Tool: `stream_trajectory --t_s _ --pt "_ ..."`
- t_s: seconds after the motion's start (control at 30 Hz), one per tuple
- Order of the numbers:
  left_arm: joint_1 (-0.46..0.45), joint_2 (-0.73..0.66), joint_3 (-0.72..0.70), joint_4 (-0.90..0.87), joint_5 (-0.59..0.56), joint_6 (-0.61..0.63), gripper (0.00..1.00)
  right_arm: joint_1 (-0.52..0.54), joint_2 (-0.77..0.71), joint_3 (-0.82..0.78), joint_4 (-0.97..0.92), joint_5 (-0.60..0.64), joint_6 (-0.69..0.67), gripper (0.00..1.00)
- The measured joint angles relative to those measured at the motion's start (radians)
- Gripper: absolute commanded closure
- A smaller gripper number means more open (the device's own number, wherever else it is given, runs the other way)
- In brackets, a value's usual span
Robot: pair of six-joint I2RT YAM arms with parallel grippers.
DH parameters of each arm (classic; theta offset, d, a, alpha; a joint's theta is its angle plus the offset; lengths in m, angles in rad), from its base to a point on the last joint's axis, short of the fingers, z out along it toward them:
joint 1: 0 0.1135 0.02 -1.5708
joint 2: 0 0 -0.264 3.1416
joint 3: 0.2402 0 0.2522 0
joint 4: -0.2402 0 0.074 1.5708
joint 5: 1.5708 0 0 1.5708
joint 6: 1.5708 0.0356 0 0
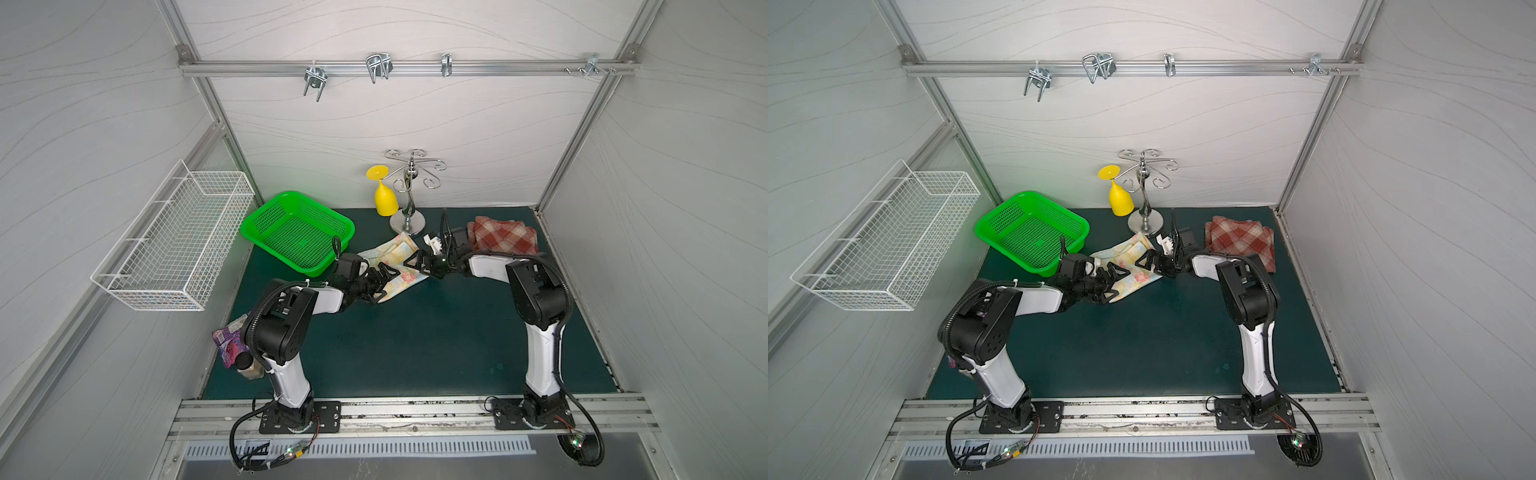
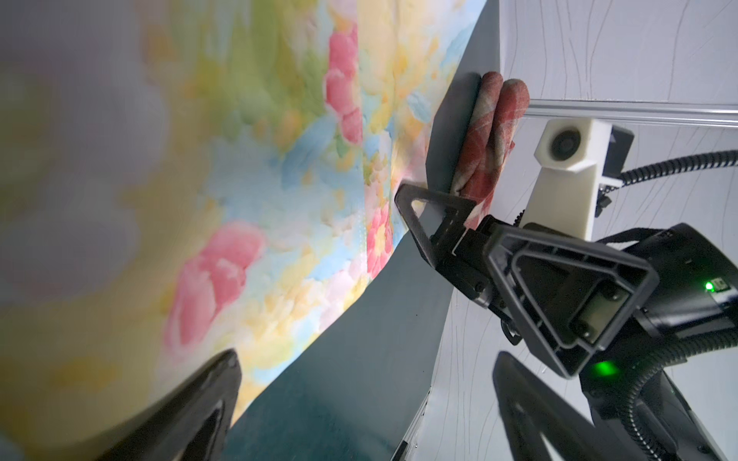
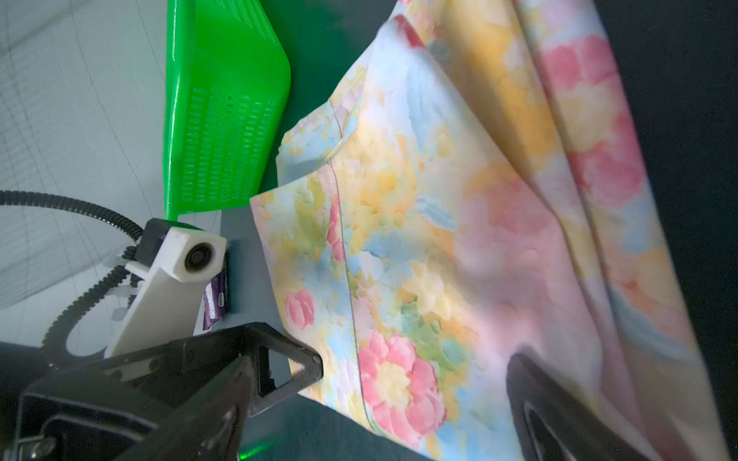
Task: Fold and stack skirts
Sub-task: Rotate the skirt at the center of the table.
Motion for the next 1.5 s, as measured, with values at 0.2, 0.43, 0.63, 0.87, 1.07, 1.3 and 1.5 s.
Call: stream_trajectory --t_s 0.2,0.43,0.63,0.87,1.07,1.3,1.5 --pt "0.044 0.007 0.053 -0.099 0.000 0.056 0.01 0.042 -0.073 -0.111 0.061 0.047 0.056 0.01" --pt "0.089 0.023 0.119 -0.215 -0.002 0.122 0.01 0.128 -0.184 -0.228 0.056 0.134 0.128 0.01" --pt "0.105 0.025 0.167 -0.309 -0.004 0.183 0.01 0.171 -0.280 -0.245 -0.012 0.204 0.128 0.01" --pt "0.106 -0.066 0.220 -0.463 0.018 0.225 0.01 0.164 -0.381 -0.163 -0.078 0.235 0.074 0.01" --pt "0.107 -0.085 0.413 -0.532 0.041 0.257 0.01 0.153 -0.382 -0.130 -0.111 0.245 0.039 0.01" --pt "0.108 0.096 0.548 -0.513 0.043 0.268 0.01 0.146 -0.385 -0.146 -0.139 0.263 0.027 0.01" --pt "0.109 0.253 0.548 -0.506 0.033 0.257 0.01 0.145 -0.402 -0.193 -0.146 0.281 0.023 0.01"
